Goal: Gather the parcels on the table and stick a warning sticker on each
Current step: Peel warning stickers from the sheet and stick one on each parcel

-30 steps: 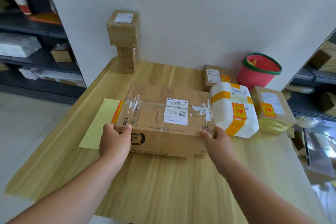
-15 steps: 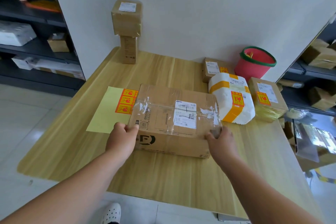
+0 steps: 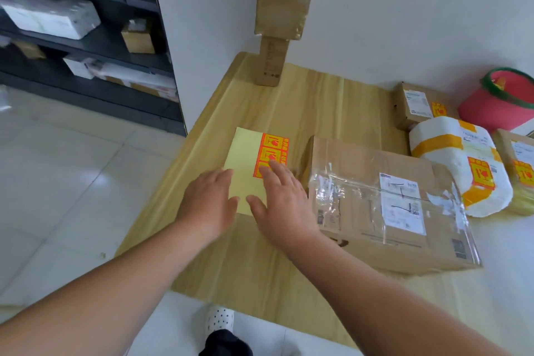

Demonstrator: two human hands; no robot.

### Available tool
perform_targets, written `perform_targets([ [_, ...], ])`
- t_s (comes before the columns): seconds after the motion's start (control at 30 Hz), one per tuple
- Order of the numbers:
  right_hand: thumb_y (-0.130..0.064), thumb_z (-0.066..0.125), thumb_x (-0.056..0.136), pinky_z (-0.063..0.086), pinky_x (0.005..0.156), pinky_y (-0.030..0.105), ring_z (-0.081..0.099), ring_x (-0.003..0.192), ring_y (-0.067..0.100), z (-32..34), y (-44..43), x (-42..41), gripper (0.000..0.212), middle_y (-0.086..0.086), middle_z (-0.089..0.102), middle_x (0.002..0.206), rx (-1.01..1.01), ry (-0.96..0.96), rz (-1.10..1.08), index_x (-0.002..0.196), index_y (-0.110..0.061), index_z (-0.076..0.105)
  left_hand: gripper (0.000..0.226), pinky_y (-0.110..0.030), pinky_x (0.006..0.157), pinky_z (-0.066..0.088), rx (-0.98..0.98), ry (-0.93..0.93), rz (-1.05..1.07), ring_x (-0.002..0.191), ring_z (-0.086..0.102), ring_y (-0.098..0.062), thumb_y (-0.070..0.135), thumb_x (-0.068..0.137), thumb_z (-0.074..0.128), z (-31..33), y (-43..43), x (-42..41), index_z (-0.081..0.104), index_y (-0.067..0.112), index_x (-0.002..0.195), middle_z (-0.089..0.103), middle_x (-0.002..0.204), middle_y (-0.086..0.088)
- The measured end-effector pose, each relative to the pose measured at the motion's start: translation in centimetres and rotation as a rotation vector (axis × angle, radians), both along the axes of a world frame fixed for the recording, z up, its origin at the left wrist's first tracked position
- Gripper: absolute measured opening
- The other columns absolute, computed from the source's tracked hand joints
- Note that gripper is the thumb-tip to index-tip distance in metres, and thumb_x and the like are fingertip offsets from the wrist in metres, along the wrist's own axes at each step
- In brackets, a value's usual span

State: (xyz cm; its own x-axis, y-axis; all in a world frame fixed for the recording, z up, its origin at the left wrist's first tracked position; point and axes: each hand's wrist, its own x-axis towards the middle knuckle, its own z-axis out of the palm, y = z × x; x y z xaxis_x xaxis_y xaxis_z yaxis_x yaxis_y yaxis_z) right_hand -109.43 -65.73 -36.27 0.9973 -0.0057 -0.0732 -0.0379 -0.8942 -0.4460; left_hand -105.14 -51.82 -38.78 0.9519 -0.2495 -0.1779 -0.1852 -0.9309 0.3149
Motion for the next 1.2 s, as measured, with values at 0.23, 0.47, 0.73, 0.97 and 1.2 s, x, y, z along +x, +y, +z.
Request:
perform_targets([
  [0.23, -0.044, 0.044, 0.097, 0.01, 0.119, 0.034, 0.002, 0.148, 0.02, -7.3, 3.7, 4.5, 0.067, 0.004, 0.007, 0.161, 0.034, 0.265, -0.17, 0.151, -0.015, 0.016, 0.06, -0.032, 0.117, 0.016, -0.005, 0.164, -0.045, 0.145, 0.016, -0.019, 0.01, 0.095, 0.039, -3.7, 3.1, 3.3, 0.018, 0.017, 0.151, 0.019, 0.158, -0.001],
  [0.47, -0.054, 0.04, 0.095, -0.005, 0.117, 0.035, -0.015, 0.147, 0.022, -11.4, 3.5, 8.2, 0.082, 0.002, -0.012, 0.161, -0.046, 0.264, -0.358, 0.153, -0.016, -0.004, 0.057, -0.028, 0.116, 0.016, -0.119, 0.168, -0.063, 0.144, 0.018, -0.016, 0.019, 0.099, 0.04, -5.7, 4.3, 6.5, 0.018, 0.02, 0.151, 0.02, 0.158, 0.004],
  [0.73, -0.055, 0.045, 0.092, 0.011, 0.117, 0.041, 0.002, 0.148, 0.029, -12.8, 0.6, 16.1, 0.084, 0.007, 0.005, 0.161, -0.092, 0.243, -0.634, 0.153, -0.013, 0.006, 0.062, -0.037, 0.119, 0.003, 0.055, 0.176, -0.312, 0.147, -0.007, -0.019, 0.022, 0.1, 0.035, -7.3, 2.5, 10.8, 0.002, 0.021, 0.152, -0.003, 0.161, 0.002],
  [0.97, -0.048, 0.054, 0.09, 0.034, 0.105, 0.042, 0.033, 0.134, 0.026, -14.9, -0.2, 15.2, 0.063, 0.003, 0.041, 0.146, -0.209, 0.144, -0.515, 0.142, -0.017, 0.038, 0.056, -0.037, 0.119, 0.004, 0.078, 0.256, -0.31, 0.148, 0.002, -0.019, 0.028, 0.099, 0.037, -8.9, 2.8, 12.0, 0.016, 0.022, 0.151, 0.01, 0.16, 0.002],
  [1.2, -0.037, 0.059, 0.089, 0.036, 0.102, 0.039, 0.042, 0.128, 0.025, -13.2, 0.5, 13.2, 0.048, -0.003, 0.052, 0.137, -0.154, 0.0, -0.363, 0.133, -0.021, 0.049, 0.067, -0.036, 0.119, 0.011, -0.19, -0.055, -0.061, 0.146, 0.01, -0.022, 0.033, 0.094, 0.051, -5.7, 2.1, 14.1, 0.019, 0.015, 0.15, 0.017, 0.158, -0.005],
])
